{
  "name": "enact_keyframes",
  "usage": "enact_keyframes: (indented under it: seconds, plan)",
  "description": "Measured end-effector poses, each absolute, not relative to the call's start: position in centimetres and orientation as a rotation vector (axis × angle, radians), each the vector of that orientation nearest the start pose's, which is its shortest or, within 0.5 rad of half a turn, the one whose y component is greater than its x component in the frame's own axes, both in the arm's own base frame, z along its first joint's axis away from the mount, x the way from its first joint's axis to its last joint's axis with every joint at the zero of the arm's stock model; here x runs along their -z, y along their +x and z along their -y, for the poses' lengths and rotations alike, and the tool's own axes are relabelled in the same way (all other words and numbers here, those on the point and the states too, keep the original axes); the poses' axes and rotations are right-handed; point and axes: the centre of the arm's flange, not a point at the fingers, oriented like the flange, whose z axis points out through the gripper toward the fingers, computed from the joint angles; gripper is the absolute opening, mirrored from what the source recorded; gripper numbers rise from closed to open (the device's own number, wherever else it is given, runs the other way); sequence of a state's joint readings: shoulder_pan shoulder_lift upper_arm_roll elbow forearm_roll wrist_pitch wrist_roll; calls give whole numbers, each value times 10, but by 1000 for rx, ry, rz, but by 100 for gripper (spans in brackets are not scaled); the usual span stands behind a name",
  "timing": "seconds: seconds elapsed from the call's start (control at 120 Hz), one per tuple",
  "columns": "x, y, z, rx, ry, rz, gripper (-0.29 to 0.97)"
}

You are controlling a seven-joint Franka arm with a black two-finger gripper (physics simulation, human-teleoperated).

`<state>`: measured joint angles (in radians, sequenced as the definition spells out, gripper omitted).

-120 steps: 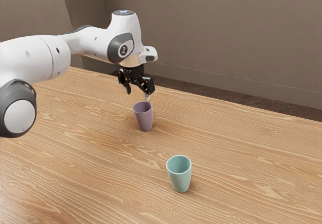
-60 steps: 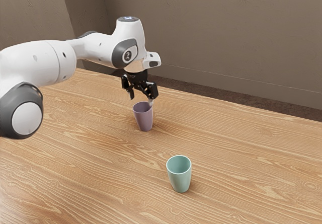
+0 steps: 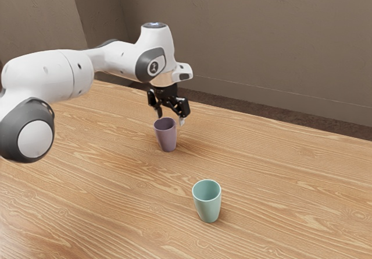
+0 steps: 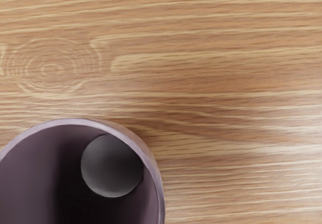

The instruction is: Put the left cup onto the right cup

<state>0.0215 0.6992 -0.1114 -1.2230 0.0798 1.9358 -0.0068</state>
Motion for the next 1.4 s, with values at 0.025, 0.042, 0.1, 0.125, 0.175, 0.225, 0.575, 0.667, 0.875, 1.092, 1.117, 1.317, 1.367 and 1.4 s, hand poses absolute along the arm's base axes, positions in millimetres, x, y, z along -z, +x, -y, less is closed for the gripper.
enact_keyframes:
  seconds: [0.025,0.042,0.1,0.125,0.175,0.225,0.575,0.667,0.875,1.092,1.117,1.317,1.367,1.4]
  plan:
    - [-363,744,40,27,-3136,-131,68]
    - [-362,744,40,26,-3137,-130,68]
    - [-361,744,41,23,-3137,-127,68]
    - [-360,744,41,21,-3137,-127,68]
    - [-359,744,42,18,-3138,-127,68]
    - [-357,744,43,15,-3138,-125,68]
    - [-343,745,43,0,-3139,-113,68]
    - [-341,746,43,5,-3138,-113,68]
    - [-343,753,42,39,-3136,-111,68]
    - [-339,754,41,39,-3136,-112,68]
    - [-339,755,41,40,-3136,-112,68]
    - [-331,756,41,31,-3137,-113,68]
    - [-328,757,41,30,-3138,-113,68]
    - [-326,758,40,28,-3138,-113,68]
